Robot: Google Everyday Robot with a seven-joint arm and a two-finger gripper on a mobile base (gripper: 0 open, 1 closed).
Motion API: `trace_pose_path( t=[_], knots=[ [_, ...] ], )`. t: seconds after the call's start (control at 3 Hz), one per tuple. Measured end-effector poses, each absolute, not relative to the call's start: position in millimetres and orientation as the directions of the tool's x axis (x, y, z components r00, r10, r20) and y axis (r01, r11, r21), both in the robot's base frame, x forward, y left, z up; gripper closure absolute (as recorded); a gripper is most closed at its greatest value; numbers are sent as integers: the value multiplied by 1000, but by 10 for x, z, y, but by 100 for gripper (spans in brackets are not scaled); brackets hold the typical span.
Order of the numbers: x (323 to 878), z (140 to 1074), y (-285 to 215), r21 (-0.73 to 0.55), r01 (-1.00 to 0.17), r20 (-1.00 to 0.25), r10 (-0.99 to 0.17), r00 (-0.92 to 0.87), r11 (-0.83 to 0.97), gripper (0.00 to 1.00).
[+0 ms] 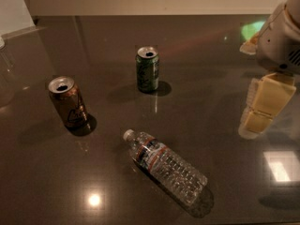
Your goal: Pick water bottle
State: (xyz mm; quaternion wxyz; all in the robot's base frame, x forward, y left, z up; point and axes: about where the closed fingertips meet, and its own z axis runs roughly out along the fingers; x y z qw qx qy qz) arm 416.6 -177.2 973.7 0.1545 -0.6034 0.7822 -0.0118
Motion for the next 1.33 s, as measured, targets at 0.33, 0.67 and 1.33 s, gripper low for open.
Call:
trace_pose_path(
  t=[0.33, 0.67, 1.33],
  knots=[
    [3908, 9575, -1434, -133, -945, -269, -929, -256, 299, 0],
    [3659, 9395, -1103, -75, -940, -302, -906, -297, 334, 0],
    [3411, 9090, -528, -82, -929, -342, -885, -315, 362, 0]
  ],
)
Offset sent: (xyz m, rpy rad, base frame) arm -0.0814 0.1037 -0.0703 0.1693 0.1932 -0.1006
